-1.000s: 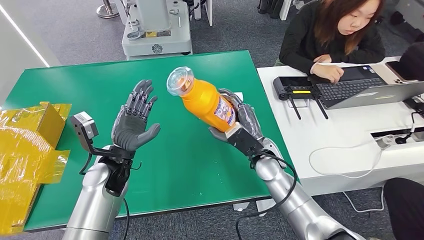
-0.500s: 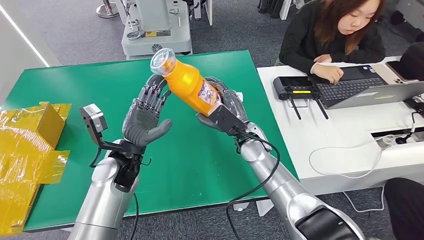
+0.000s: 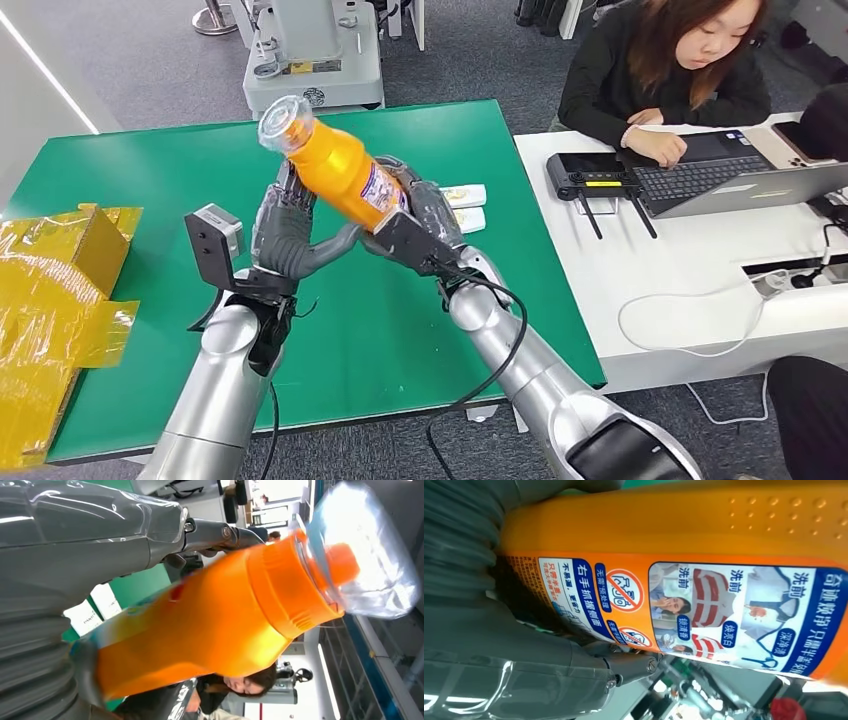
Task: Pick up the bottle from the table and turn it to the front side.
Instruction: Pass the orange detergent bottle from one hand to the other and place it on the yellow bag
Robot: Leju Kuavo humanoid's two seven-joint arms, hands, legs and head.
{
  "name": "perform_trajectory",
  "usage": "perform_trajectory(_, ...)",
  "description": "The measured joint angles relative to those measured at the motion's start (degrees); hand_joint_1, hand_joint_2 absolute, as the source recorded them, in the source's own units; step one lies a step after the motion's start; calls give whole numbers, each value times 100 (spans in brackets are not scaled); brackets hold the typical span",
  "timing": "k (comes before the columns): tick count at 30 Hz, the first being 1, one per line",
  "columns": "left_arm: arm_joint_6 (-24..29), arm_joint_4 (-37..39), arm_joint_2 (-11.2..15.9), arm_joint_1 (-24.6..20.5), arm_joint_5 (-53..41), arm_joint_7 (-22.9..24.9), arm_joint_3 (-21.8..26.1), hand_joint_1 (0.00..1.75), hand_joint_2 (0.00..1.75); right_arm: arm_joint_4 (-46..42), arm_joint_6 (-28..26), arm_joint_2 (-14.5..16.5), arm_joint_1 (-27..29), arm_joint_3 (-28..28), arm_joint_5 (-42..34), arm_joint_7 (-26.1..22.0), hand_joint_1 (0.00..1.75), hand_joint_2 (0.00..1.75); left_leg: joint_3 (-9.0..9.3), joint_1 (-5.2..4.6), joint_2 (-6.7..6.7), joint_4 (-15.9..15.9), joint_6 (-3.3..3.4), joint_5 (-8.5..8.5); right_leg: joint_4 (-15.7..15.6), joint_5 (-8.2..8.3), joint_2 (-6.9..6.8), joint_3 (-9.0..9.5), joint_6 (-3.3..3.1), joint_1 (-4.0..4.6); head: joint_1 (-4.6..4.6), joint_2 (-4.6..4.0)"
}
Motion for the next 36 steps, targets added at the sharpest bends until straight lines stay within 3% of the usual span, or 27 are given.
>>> perform_trajectory(5, 6, 162, 35, -26, 41, -42, 67, 0, 175, -40, 50, 40, 198, 176, 231, 0, 175, 175, -1, 0, 0, -1, 0, 0, 0, 0, 0, -1, 0, 0, 1, 0)
perform_trajectory(15, -817, 815, 250, -327, 977, 101, 546, 0, 175, 763, 26, 72, 306, 470, 539, -80, 175, 175, -2, 0, 0, -1, -1, 1, 2, 1, 0, -1, 0, 0, 1, 0)
perform_trajectory(19, -1032, 1004, 313, -327, 1182, 143, 637, 174, 175, 1064, -9, 78, 281, 520, 536, -169, 175, 175, -4, 0, -4, -1, -1, 1, 2, 0, -2, -2, 0, 0, 1, 0)
perform_trajectory(28, -1809, 1187, 356, -280, 1388, 206, 646, 169, 175, 1299, -294, 83, 228, 515, 300, -408, 175, 175, -5, 0, -3, 0, -1, 1, 2, 0, -2, -4, 0, 0, 0, 0)
perform_trajectory(30, -1856, 1196, 343, -280, 1414, 208, 631, 147, 175, 1302, -304, 83, 175, 501, 197, -443, 175, 175, -5, 0, -2, 0, -1, 1, 2, 1, -1, -4, 0, 0, -1, 0)
perform_trajectory(33, -1877, 1198, 309, -302, 1527, 212, 605, 93, 175, 1302, -313, 84, 89, 447, -36, -541, 175, 175, -5, 0, -4, 0, -1, 2, 2, 1, -3, -4, 0, 0, -1, 0)
perform_trajectory(34, -1877, 1199, 301, -317, 1570, 214, 585, 96, 175, 1299, -314, 84, 65, 419, -122, -578, 175, 175, -5, 0, -5, 0, -1, 2, 2, 1, -4, -3, 0, 0, 0, 0)
perform_trajectory(36, -1873, 1200, 278, -356, 1639, 217, 539, 129, 175, 1287, -309, 86, 31, 364, -281, -636, 175, 175, -6, 0, -7, 0, -1, 2, 2, 1, -6, -3, 0, 0, 0, 0)
